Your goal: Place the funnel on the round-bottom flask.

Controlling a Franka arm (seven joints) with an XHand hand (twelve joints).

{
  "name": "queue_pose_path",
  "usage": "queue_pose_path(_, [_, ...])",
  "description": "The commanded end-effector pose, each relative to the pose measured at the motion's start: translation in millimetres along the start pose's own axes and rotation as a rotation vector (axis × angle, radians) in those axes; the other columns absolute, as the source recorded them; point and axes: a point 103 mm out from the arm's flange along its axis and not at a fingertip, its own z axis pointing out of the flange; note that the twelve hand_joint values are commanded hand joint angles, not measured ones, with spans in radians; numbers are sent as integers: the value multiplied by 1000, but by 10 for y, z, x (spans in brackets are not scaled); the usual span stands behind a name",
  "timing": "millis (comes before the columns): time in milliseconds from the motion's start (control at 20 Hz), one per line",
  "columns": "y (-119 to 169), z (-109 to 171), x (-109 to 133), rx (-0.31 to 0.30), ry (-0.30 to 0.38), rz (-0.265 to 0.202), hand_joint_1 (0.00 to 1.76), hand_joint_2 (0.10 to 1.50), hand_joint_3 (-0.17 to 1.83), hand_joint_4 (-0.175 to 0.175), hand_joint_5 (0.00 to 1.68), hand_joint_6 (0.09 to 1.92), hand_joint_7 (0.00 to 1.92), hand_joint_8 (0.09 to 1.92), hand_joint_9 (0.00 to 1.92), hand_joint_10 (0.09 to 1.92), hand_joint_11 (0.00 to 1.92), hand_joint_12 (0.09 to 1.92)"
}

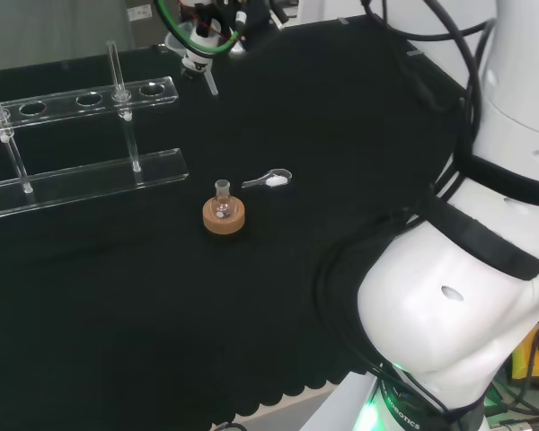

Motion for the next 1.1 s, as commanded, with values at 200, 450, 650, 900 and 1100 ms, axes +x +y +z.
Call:
queue_pose_path(200, [-312,281,-29,-47,89,47,748,753,412,-87,526,117,585,745,1054,454,941,1000])
queue_pose_path(450, [-417,515,99,-58,87,49,750,753,415,-92,524,118,596,749,1068,453,962,996])
queue_pose_path(650, [-498,658,222,-75,88,51,752,754,417,-94,523,119,601,751,1081,453,973,989])
queue_pose_path(900, [-509,809,335,-75,109,48,754,752,422,-97,521,122,607,752,1093,441,984,971])
queue_pose_path(1100, [-492,892,390,-64,115,48,753,751,423,-98,519,122,611,754,1096,439,984,970])
